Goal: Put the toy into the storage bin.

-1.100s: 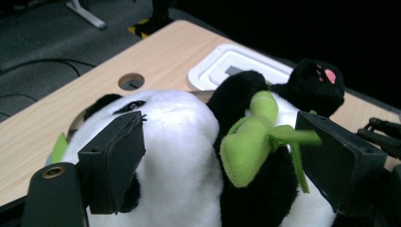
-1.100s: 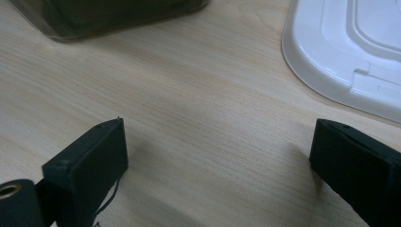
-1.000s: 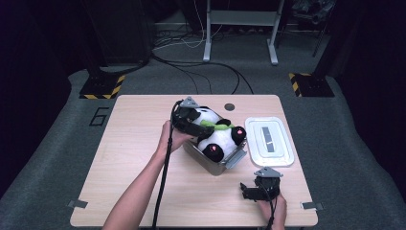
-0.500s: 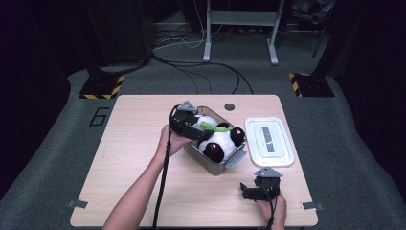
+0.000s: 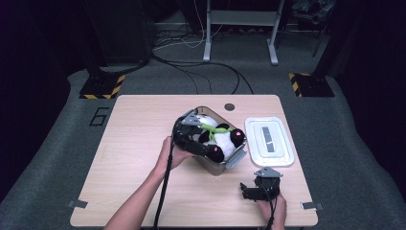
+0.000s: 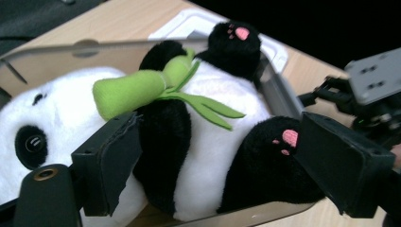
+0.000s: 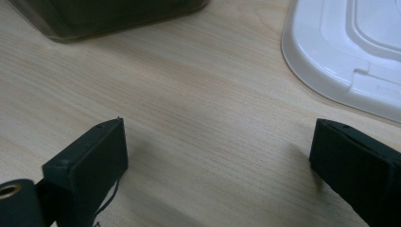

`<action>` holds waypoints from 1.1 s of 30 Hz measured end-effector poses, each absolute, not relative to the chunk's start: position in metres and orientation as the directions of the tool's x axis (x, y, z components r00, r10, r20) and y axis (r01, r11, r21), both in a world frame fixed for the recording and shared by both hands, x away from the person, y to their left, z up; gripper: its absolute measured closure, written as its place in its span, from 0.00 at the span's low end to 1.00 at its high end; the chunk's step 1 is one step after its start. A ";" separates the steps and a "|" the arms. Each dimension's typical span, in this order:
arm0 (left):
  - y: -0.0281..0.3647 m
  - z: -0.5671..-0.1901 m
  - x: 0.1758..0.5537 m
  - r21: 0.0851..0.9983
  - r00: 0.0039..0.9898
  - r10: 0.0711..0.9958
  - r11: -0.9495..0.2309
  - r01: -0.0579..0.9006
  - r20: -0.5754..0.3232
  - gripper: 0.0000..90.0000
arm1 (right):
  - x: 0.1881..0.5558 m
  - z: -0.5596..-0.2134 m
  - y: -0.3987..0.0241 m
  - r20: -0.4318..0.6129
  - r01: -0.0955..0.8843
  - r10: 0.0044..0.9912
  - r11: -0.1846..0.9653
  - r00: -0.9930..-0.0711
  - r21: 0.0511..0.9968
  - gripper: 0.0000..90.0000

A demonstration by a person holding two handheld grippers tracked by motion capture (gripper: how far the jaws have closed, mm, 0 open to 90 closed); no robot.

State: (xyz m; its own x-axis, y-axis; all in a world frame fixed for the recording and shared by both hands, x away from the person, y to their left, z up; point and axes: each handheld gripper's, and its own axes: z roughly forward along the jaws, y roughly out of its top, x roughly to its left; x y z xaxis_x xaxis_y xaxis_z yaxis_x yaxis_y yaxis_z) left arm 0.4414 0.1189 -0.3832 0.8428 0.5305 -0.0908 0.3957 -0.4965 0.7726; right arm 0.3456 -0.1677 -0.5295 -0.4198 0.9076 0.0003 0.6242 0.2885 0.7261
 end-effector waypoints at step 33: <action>0.112 -0.387 0.445 0.766 0.818 0.567 -0.483 0.424 -0.095 0.16 | 0.346 -0.529 -0.168 0.002 0.626 0.909 0.286 -0.417 0.726 0.05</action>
